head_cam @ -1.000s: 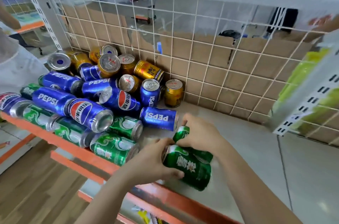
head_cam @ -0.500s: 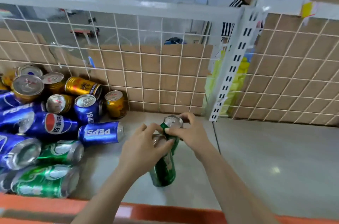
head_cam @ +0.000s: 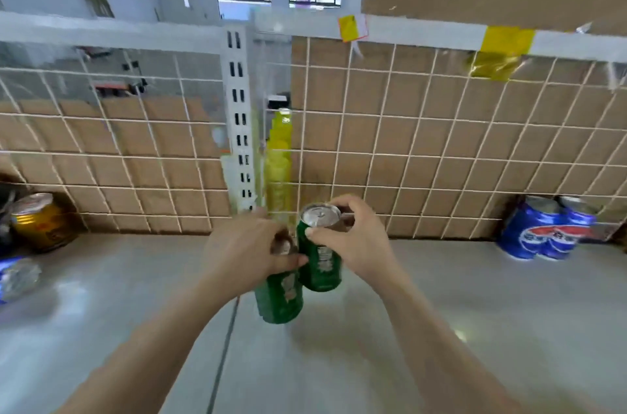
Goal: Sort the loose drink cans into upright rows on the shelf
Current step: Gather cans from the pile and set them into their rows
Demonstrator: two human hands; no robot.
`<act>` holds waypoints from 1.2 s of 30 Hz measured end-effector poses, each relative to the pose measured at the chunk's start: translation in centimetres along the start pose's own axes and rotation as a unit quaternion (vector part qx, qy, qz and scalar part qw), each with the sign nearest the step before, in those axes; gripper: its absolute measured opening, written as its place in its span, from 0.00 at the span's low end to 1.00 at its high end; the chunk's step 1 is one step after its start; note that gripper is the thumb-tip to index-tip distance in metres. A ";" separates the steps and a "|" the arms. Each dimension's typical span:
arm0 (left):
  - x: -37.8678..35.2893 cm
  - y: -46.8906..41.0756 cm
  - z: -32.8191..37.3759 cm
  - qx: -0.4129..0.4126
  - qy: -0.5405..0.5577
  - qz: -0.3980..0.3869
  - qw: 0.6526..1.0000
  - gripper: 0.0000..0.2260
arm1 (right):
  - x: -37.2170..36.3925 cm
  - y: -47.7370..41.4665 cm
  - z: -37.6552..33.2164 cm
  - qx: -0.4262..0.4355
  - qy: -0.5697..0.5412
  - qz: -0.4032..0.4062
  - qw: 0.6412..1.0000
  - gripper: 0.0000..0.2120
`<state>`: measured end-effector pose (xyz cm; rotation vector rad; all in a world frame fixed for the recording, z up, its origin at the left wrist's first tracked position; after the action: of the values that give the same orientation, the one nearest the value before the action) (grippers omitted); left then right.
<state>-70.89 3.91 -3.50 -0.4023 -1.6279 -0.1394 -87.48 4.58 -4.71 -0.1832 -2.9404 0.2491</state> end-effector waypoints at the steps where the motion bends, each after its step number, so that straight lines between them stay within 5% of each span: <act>1: 0.3 -1.1 2.0 0.002 -0.016 0.002 1.000 0.21 | 2.6 -0.4 0.6 -0.001 0.007 0.000 1.000 0.18; 7: 0.6 -7.2 11.7 0.008 -0.003 -0.003 1.000 0.26 | 14.0 -3.2 3.8 -0.016 0.073 0.009 0.997 0.30; 15: -0.2 -14.3 18.3 -0.045 0.042 -0.051 0.997 0.27 | 21.6 -6.5 6.3 -0.047 0.116 0.002 0.992 0.24; 28: -2.4 -16.2 19.2 -0.042 0.040 -0.071 0.996 0.29 | 21.6 -9.5 8.7 -0.085 0.168 -0.042 0.981 0.26; 36: -2.9 -14.9 19.0 0.028 0.080 -0.088 0.993 0.28 | 22.0 -9.2 7.6 -0.061 0.210 -0.063 0.974 0.25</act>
<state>-93.64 -4.22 -6.16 -0.1997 -1.5035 -0.2524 -111.42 -2.57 -6.59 -0.0554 -2.5327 0.0062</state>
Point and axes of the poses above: each hand's wrist, its own y-axis away from the middle knuckle, its own x-axis out of the back of the hand, z = x × y, the point moved 2 cm from there along -y, towards the middle knuckle, and after that the axes turned 15 degrees about -y, right-handed, at the moved point
